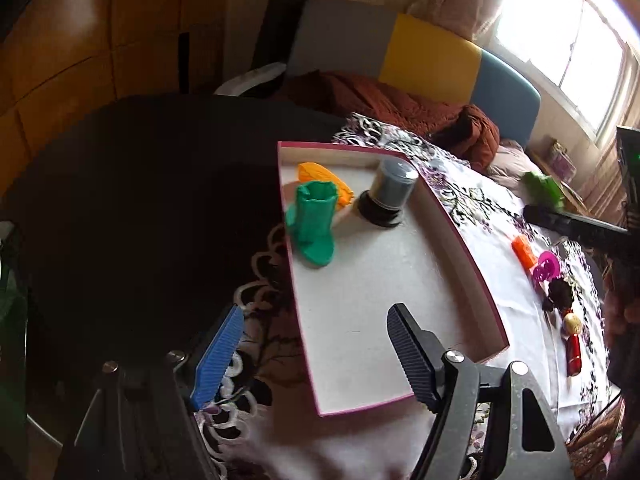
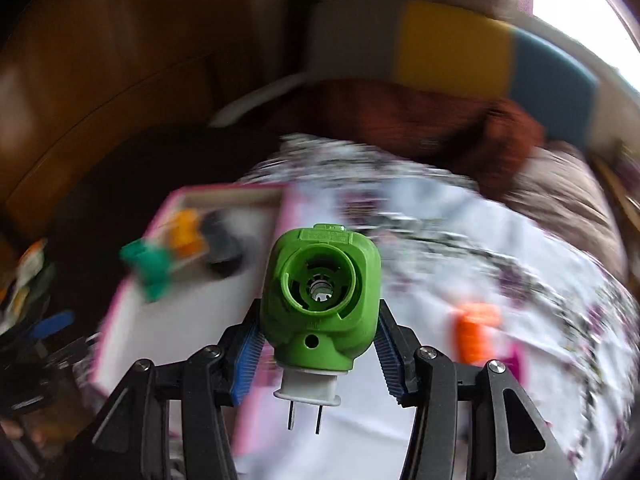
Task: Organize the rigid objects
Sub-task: 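Lower the green plug piece into the tray and open the right tool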
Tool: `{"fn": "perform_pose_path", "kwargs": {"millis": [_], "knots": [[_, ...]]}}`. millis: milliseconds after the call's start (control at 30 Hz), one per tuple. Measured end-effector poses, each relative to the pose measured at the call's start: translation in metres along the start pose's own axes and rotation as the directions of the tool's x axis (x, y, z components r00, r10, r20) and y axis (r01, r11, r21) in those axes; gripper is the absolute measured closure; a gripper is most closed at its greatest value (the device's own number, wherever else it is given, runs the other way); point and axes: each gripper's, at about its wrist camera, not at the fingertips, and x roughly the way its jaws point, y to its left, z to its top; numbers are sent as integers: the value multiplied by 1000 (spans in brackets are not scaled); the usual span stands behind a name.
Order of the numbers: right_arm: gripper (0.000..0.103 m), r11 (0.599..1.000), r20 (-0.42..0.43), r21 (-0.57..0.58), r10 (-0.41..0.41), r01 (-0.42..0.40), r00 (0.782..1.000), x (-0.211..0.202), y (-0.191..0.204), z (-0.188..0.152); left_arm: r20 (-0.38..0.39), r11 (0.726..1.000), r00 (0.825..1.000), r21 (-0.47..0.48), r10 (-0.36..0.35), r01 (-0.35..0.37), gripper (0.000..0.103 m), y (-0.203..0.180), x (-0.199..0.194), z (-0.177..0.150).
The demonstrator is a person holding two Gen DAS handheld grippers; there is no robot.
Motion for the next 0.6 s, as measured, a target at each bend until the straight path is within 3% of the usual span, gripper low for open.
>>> {"fn": "perform_pose_path", "kwargs": {"millis": [100,267,433,600], "knots": [[51,992,-77,-70,96,-101,992,22,44,2,6,1000,1000,-18,2,-2,27,8,-2,0],[51,981,-211,-121,125,-153,969,75,89,1,9,999,1000,-43,5,-4,27,20,-1,1],[50,994,-248,-85,38,-61,968,118,84,13,-3,998,1000,-63,4,-4,28,26,2,-1],[46,998,-201,-39,-47,40,978,128,63,24,-9,998,1000,-59,-2,2,28,25,4,-3]]}}
